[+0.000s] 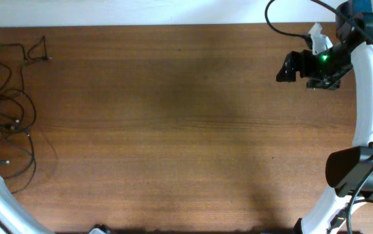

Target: Untangle cables

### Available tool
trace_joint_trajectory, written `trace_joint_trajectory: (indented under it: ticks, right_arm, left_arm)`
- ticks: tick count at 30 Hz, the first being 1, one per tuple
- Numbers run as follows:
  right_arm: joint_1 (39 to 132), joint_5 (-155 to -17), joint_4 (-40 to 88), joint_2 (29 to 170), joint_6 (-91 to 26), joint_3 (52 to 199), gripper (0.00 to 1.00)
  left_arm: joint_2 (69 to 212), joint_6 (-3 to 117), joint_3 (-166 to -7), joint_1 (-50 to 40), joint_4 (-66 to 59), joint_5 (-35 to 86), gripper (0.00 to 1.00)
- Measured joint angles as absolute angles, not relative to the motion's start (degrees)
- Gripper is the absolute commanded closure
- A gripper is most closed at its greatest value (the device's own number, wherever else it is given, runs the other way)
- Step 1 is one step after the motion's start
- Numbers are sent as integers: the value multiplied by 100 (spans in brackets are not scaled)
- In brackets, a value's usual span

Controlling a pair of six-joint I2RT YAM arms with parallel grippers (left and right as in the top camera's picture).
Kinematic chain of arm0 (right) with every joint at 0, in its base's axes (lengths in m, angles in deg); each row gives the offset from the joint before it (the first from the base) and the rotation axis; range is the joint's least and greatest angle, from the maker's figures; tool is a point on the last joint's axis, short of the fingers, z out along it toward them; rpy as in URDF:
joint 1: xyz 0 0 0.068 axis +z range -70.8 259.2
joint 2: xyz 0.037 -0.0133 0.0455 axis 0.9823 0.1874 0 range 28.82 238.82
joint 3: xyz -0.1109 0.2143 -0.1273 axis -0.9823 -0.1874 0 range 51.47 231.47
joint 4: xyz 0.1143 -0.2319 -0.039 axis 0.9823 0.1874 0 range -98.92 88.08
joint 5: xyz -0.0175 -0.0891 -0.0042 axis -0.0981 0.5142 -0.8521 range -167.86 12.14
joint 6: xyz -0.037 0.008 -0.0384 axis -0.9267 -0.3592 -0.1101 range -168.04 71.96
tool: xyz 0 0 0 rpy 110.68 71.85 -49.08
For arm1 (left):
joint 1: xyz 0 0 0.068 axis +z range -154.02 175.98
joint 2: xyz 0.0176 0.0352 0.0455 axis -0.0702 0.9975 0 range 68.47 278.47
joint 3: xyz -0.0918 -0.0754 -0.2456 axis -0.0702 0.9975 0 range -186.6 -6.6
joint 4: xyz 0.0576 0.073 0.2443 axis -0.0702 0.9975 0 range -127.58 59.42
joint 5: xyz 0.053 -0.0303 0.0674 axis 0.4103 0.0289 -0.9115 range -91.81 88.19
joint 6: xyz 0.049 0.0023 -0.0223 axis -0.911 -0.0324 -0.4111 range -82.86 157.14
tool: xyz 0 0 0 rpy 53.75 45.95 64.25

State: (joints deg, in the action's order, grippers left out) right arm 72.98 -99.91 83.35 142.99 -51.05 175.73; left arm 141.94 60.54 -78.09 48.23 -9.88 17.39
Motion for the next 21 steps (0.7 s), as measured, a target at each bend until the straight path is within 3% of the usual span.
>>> trace_joint_trajectory:
  ticks: [8,21]
  right_arm:
    - [7298,-10063,8213,13630,-5426,17530,6]
    - [7298,-9873,8807,11722,-5507,17532,3]
  left_arm:
    - [13237,4694,-8034,4158,-1001,3110,1]
    - [12487,4373,-8049,2895,-1084,4093,1]
